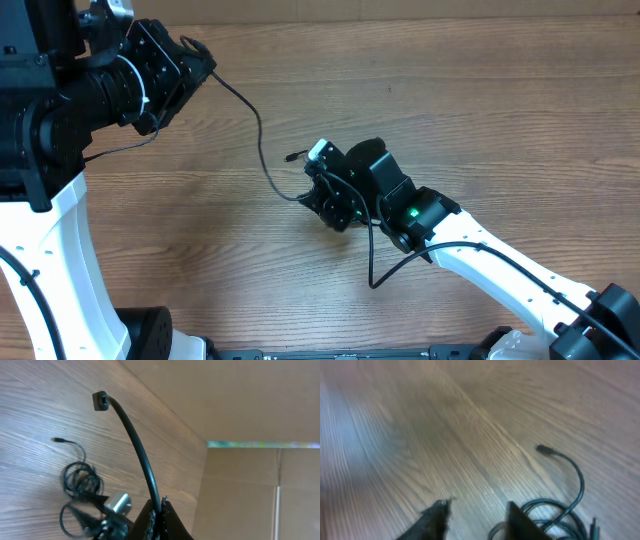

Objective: Untangle cables
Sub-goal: 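Move the right gripper to the remaining cable coil and lower, then grasp the cable coil with the right gripper and lift it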

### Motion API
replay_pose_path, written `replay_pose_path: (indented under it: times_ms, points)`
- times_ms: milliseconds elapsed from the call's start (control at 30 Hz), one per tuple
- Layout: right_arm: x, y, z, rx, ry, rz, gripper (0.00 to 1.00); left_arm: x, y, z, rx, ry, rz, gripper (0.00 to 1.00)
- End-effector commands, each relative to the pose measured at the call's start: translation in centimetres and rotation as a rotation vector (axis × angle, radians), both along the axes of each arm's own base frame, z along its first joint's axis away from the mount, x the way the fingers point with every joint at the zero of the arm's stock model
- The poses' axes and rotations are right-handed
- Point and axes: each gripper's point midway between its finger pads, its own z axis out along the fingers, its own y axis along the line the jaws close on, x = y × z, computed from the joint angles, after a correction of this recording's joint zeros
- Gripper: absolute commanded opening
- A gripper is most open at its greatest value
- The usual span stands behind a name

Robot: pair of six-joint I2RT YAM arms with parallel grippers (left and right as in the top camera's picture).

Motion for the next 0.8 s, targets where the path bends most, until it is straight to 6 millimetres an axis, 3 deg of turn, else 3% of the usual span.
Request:
replay_pose_path:
  times_ms: [0,67,267,333,367,500,600,767]
  points:
    - [0.5,0.8,1.8,0.083,0.009,-0.040,0.16,-0.2,1.0,-0.2,0.073,-0.017,0.010,0.04]
    - [0.8,1.0,3.1,0.132,0.009,-0.065,0.04,-0.5,1.2,-0.7,0.084,0.008,0.020,0.04]
    - [0.7,0.9,7.7,0.251,-0.046,-0.090,0.04,-0.9,2.4,-1.8,0.158,0.040,0.052,0.04]
    - [0.4,0.6,9.9,0.291,-0.092,-0.089,0.04,-0.9,3.0,-2.2,0.195,0.046,0.064,0.05]
    - [0.0,0.2,12.0,0.330,-0.134,-0.085,0.04,-1.0,3.6,-2.5,0.223,0.058,0.085,0.05]
    - [-1.1,-1.2,18.0,0.433,-0.257,-0.094,0.04,-1.0,4.1,-2.8,0.272,0.053,0.080,0.24]
    - [-2.1,-2.9,22.3,0.496,-0.345,-0.123,0.04,-0.9,4.1,-3.0,0.283,0.053,0.068,0.27]
    - [-2.4,-5.7,26.2,0.548,-0.448,-0.226,0.04,-0.9,4.0,-3.6,0.291,0.070,0.055,0.41]
